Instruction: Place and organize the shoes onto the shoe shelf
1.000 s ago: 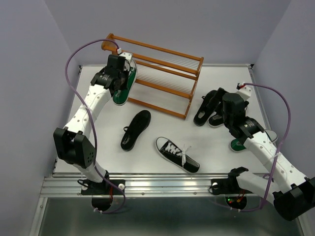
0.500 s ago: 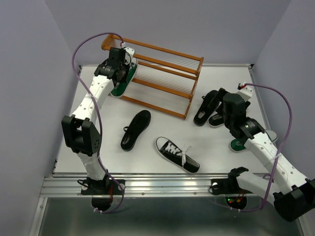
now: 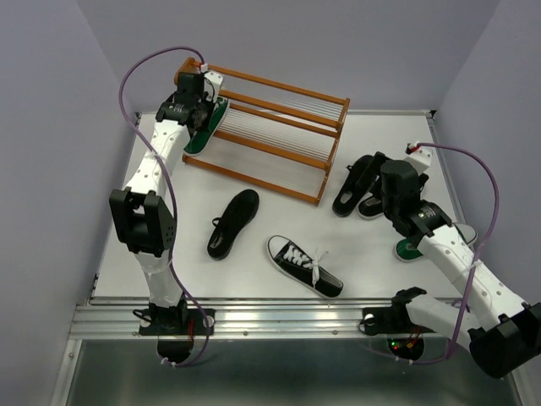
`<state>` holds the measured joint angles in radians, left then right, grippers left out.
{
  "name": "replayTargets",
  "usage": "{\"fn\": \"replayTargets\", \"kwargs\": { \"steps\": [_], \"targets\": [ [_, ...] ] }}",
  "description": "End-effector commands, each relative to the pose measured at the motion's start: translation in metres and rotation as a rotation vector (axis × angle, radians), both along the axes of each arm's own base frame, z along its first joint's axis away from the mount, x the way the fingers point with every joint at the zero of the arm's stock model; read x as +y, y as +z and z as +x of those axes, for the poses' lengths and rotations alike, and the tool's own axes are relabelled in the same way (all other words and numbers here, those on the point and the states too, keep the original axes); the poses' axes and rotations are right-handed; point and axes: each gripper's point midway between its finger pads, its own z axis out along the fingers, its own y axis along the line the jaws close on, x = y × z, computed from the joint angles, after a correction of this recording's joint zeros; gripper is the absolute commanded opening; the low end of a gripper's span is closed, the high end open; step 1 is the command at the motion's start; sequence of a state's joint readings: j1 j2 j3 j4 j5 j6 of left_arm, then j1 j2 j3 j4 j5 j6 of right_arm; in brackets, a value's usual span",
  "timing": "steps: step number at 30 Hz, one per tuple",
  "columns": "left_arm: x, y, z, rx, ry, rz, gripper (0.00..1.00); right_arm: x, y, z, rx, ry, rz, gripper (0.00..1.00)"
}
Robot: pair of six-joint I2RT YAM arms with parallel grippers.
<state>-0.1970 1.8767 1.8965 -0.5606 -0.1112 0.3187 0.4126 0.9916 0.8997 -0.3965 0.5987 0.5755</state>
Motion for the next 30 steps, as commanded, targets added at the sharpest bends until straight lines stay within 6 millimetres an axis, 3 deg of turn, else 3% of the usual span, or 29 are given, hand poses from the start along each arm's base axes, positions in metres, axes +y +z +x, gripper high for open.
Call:
{"fn": "replayTargets", "kwargs": {
  "steps": [1,5,11,23,24,25,28,30],
  "targets": [
    [0.015,0.071,0.024,-0.226,-0.027,-0.028,0.0,-0.004,0.009,0.003,-0.021,-0.024,-0.01,1.0],
    [0.013,0.076,0.031,-0.262,-0.051,-0.047,0.0,-0.005,0.005,0.001,-0.01,-0.021,-0.018,1.0],
    [0.003,0.071,0.04,-0.257,-0.1,-0.07,0.0,-0.005,0.008,0.002,-0.018,-0.022,-0.016,1.0],
    [0.004,0.06,0.058,-0.234,-0.067,-0.088,0.0,-0.001,0.006,0.004,-0.01,-0.009,-0.003,1.0],
    [0.004,0.06,0.059,-0.231,-0.058,-0.093,0.04,-0.001,0.006,0.004,-0.011,-0.008,-0.002,1.0],
    [0.006,0.063,0.059,-0.236,-0.047,-0.091,0.2,0.0,0.006,0.004,-0.01,-0.008,-0.003,1.0],
    [0.006,0.061,0.055,-0.22,-0.042,-0.097,0.4,0.0,0.006,0.004,-0.009,-0.006,-0.003,1.0],
    [0.006,0.062,0.052,-0.215,-0.038,-0.103,0.41,0.001,0.005,0.004,-0.006,-0.004,-0.002,1.0]
  ]
}}
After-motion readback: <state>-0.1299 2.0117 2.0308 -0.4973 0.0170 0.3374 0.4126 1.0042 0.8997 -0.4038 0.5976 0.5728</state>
